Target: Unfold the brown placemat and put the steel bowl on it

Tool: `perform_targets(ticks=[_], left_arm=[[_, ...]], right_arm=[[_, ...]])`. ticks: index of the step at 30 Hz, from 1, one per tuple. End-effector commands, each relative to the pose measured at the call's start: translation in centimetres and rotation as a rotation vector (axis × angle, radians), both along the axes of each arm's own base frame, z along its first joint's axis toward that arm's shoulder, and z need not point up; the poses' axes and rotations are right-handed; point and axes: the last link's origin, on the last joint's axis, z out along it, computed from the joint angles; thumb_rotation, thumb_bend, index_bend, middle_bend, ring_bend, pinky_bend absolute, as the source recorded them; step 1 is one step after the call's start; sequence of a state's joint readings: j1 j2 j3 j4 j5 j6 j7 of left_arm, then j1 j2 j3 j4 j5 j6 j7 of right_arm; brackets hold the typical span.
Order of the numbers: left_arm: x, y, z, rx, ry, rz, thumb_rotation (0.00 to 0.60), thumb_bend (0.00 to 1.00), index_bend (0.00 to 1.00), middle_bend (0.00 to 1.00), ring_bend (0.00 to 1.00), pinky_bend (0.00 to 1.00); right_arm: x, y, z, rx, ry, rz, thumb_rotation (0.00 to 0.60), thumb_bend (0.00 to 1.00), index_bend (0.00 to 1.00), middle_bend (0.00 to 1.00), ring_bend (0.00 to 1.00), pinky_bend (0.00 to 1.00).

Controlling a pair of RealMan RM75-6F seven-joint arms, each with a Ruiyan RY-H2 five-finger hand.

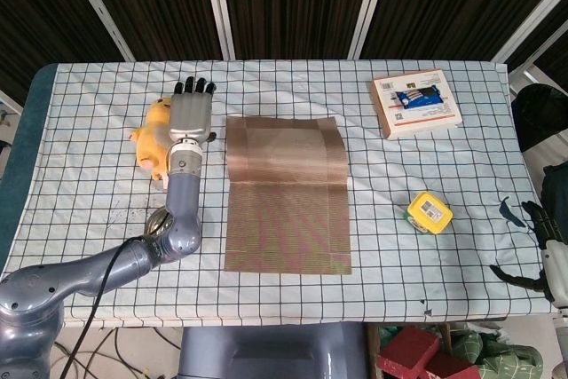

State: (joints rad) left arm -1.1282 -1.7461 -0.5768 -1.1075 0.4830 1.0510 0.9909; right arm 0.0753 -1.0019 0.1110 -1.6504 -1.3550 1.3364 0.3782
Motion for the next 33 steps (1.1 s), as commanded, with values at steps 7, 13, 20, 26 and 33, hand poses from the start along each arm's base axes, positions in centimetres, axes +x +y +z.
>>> perform_targets(ticks=[7,13,20,26,33], left_arm=[[-2.9,-2.6,2.2,-0.029,-0.017,-0.082,0.6,0.02,0.09,0.09,0.04,0.11],[-7.0,-7.7,5.8,-0.035,-0.082,-0.115,0.6,0.02,0.09,0.08,0.04,0.11],[-13.0,-15.5,10.4,0.038,-0.122,-0.127,0.6,0.01,0.06,0.07,0.04,0.11],[-17.4,-20.6,11.8,0.05,-0.13,-0.089,0.6,0.01,0.04,0.04,0.0,0.09],[-21.4,-25.9,11.6,0.036,-0.124,-0.051,0.6,0.01,0.02,0.03,0.0,0.07]], right_arm=[[0.0,-0.1,0.0,-0.001,-0.006,0.0,0.6,0.07,0.0,0.0,0.02,0.19],[0.1,0.0,0.0,-0.003,0.008,0.003,0.6,0.07,0.0,0.0,0.02,0.19],[0.1,0.0,-0.1,-0.01,0.028,0.004,0.6,0.07,0.0,0.0,0.02,0.19],[0.1,0.0,-0.1,-0.026,0.058,0.005,0.6,0.03,0.0,0.0,0.02,0.19],[0.2,0.2,-0.3,-0.038,0.098,0.031,0.6,0.0,0.0,0.0,0.02,0.19]])
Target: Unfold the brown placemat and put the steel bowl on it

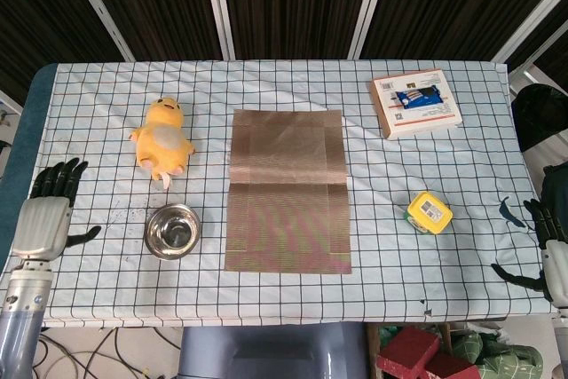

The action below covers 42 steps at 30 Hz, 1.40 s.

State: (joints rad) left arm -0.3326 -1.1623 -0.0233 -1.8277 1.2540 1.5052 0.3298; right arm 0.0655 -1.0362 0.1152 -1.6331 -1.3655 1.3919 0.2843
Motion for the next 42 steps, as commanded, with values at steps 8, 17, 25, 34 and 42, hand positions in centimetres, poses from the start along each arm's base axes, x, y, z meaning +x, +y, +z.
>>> perform_targets(ticks=[8,17,25,34,42], left_arm=[[-2.6,-2.5,0.2,-0.029,-0.042,-0.002,0.6,0.01,0.02,0.02,0.0,0.07],[-2.7,-1.8,0.2,-0.05,-0.088,0.007,0.6,0.01,0.02,0.02,0.0,0.07],[-2.9,-1.6,0.4,-0.039,-0.109,0.015,0.6,0.01,0.01,0.02,0.0,0.07],[-2.9,-1.3,0.7,-0.001,-0.135,0.001,0.6,0.01,0.0,0.02,0.0,0.07],[-2.9,-1.1,1.0,0.021,-0.155,-0.001,0.6,0.01,0.0,0.02,0.0,0.07]], right_arm=[[1.6,0.2,-0.8,0.008,0.111,0.116,0.6,0.0,0.04,0.03,0.07,0.19],[6.8,-2.6,-4.2,0.127,0.201,0.302,0.6,0.0,0.09,0.08,0.11,0.21],[12.4,-6.3,-8.5,0.225,0.246,0.439,0.6,0.0,0.11,0.1,0.13,0.21],[14.8,-7.0,-13.2,0.302,0.249,0.484,0.6,0.0,0.11,0.1,0.13,0.21],[15.0,-7.3,-15.9,0.365,0.272,0.522,0.6,0.0,0.11,0.1,0.13,0.21]])
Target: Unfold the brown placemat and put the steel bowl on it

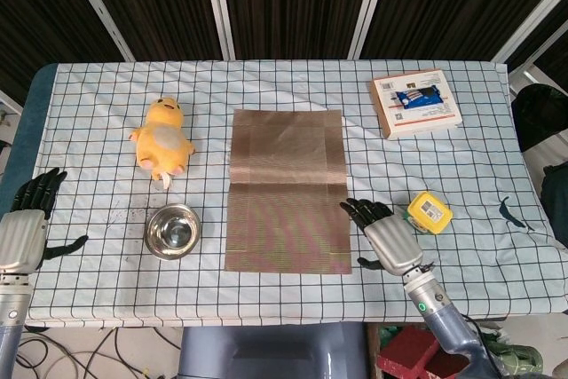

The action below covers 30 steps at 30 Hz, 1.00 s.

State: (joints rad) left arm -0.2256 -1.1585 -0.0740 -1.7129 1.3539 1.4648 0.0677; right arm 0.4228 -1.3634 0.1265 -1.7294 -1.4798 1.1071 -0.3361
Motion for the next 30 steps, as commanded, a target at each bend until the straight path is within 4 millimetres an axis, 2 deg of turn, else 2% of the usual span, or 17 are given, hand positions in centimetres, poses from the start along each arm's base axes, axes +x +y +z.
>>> perform_targets(ticks=[1,8,16,30], left_arm=[[0.0,0.1,0.1,0.008,-0.006,0.001,0.6,0.01,0.0,0.02,0.0,0.07],[0.0,0.1,0.0,0.003,-0.011,0.007,0.6,0.01,0.0,0.02,0.0,0.07],[-0.1,0.3,0.0,0.01,-0.008,0.011,0.6,0.01,0.0,0.02,0.0,0.07],[0.0,0.4,0.0,0.012,-0.012,0.016,0.6,0.01,0.0,0.02,0.0,0.07]], right_arm=[[-0.3,-0.2,-1.0,0.023,0.027,0.028,0.6,0.0,0.11,0.1,0.13,0.21],[-1.4,-0.6,-2.0,0.049,0.038,0.057,0.6,0.0,0.11,0.1,0.13,0.21],[-2.9,0.0,-3.0,0.085,0.04,0.026,0.6,0.0,0.11,0.1,0.13,0.21],[-3.1,0.5,-4.7,0.11,0.02,-0.011,0.6,0.0,0.11,0.1,0.13,0.21]])
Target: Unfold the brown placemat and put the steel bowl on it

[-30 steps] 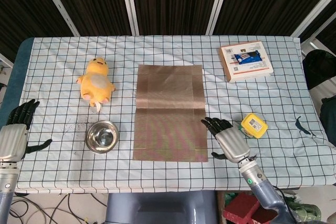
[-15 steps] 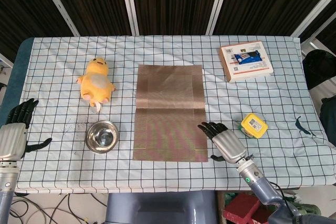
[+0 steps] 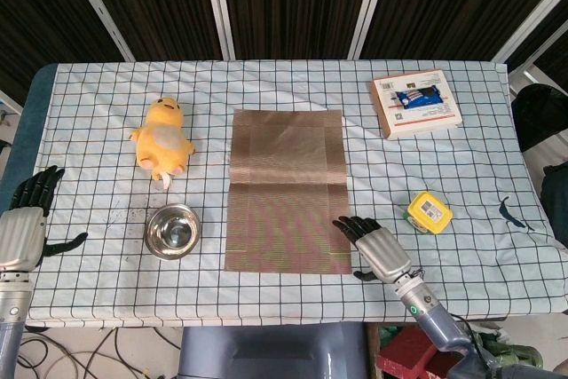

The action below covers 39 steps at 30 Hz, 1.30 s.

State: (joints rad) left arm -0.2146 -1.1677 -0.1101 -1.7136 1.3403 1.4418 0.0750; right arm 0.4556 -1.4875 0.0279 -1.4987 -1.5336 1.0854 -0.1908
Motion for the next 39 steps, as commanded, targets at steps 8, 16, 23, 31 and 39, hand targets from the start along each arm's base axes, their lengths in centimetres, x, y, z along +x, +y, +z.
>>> perform_targets(ticks=[8,16,23,31,39], left_arm=[[-0.1,0.1,0.0,-0.001,-0.005,0.005,0.6,0.02,0.0,0.02,0.0,0.07],[0.0,0.1,0.0,-0.003,-0.008,0.011,0.6,0.02,0.0,0.02,0.0,0.07],[0.0,0.1,0.0,-0.003,-0.01,0.013,0.6,0.01,0.0,0.02,0.0,0.07],[-0.1,0.1,0.0,-0.003,-0.015,0.017,0.6,0.01,0.0,0.02,0.0,0.07],[0.0,0.1,0.0,-0.004,-0.02,0.017,0.6,0.01,0.0,0.02,0.0,0.07]], right_arm=[[-0.1,0.3,-0.7,0.011,-0.001,-0.024,0.6,0.0,0.11,0.09,0.13,0.21],[0.0,0.3,-1.2,0.018,-0.002,-0.046,0.6,0.0,0.11,0.09,0.12,0.21],[0.1,0.3,-1.6,0.028,0.003,-0.053,0.6,0.0,0.11,0.09,0.12,0.21],[0.1,0.3,-1.9,0.027,-0.005,-0.055,0.6,0.08,0.11,0.09,0.12,0.21],[0.3,0.4,-1.8,0.023,-0.037,-0.056,0.6,0.2,0.11,0.09,0.13,0.21]])
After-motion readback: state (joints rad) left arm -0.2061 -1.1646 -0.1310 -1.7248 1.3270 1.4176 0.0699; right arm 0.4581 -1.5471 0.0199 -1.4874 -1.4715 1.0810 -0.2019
